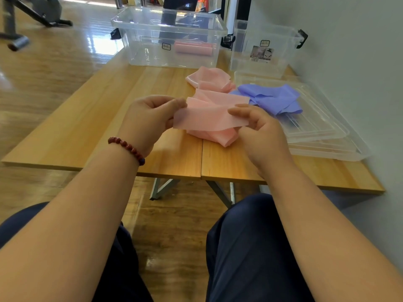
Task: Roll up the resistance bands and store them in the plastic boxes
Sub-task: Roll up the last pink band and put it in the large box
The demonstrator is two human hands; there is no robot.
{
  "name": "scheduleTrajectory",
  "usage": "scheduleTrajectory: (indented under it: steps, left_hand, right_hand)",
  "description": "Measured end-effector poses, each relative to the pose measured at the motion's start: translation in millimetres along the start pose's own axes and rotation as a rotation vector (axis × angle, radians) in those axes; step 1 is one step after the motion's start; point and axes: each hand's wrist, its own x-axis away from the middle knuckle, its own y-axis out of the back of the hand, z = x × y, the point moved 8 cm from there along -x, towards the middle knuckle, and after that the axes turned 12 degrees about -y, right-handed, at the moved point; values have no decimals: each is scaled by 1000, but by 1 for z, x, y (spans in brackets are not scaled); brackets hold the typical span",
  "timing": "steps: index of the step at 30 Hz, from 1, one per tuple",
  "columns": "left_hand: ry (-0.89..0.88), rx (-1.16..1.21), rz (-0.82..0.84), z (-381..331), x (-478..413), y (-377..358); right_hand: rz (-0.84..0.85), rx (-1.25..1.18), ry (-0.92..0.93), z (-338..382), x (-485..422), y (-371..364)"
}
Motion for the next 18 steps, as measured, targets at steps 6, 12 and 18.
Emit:
scheduleTrajectory:
  steps: [6, 12, 18]
  left_hand:
    - [13, -6, 132, -4, -1, 3]
    - [-66, -119, 139, -13, 0, 10]
    - [13, 83, 99, -12, 4, 8]
  right_hand:
    - [33, -10, 102, 4, 6, 7]
    - [-112, 45, 165, 8, 8, 20]
    - [-175, 3, 65, 3, 8, 26]
